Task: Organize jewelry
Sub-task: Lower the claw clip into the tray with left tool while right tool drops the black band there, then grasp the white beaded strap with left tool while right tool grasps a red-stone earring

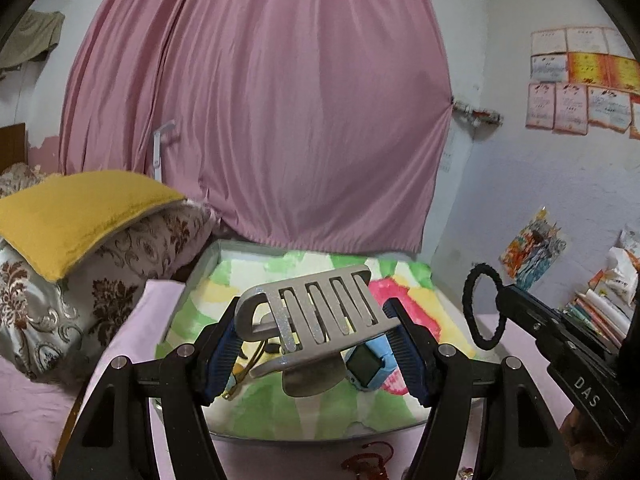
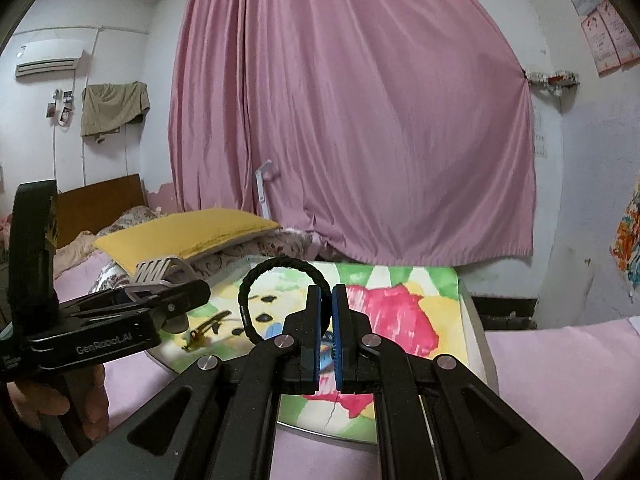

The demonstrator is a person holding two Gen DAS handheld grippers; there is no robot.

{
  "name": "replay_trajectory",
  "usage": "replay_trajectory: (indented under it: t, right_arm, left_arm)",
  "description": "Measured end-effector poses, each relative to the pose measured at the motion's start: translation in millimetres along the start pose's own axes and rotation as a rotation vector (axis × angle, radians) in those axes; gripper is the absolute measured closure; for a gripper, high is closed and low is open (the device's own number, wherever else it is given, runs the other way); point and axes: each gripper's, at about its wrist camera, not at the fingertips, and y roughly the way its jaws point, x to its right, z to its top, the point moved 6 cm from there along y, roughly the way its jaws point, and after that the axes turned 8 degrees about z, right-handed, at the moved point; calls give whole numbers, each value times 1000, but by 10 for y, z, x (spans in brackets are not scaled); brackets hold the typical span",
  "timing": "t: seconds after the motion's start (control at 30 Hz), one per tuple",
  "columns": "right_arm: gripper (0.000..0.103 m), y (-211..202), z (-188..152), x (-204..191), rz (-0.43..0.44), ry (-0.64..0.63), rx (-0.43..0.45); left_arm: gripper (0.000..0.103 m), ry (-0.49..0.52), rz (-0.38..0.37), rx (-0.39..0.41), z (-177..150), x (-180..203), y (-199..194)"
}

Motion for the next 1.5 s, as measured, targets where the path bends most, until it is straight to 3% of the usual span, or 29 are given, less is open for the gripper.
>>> replay_trajectory:
  t: [0.37, 0.83, 0.9, 0.97, 1.03, 1.17, 1.23, 1.3, 1.37, 1.5]
  right_arm:
    - [98, 399, -374, 237, 60, 127, -224]
    - [95, 588, -549, 277, 70, 173, -333]
    - [80, 549, -550, 293, 61, 173, -330]
    - [72, 500, -539, 304, 54, 167, -313]
    - [72, 430, -518, 313, 41, 156, -292]
    - [70, 221, -450, 351, 20, 141, -232]
    - [58, 105, -421, 378, 3, 129, -201]
    - [40, -21, -391, 410, -7, 122, -169]
    - [30, -127, -372, 435, -17, 117, -144]
    - [15, -348, -354, 500, -39, 105, -105]
  left_arm:
    - [37, 54, 62, -247, -294, 10, 347]
    - [37, 70, 63, -367, -448, 42, 437]
    - [36, 71, 63, -365, -439, 45, 411]
    - [32, 66, 52, -357, -425, 49, 373]
    - [25, 50, 37, -335, -405, 44, 301]
    - [25, 35, 33, -300, -386, 29, 168]
    - [23, 27, 32, -281, -380, 13, 109]
    - [14, 15, 35, -248, -372, -6, 11]
    - [6, 7, 40, -218, -361, -19, -78]
    - [1, 9, 48, -170, -359, -21, -253]
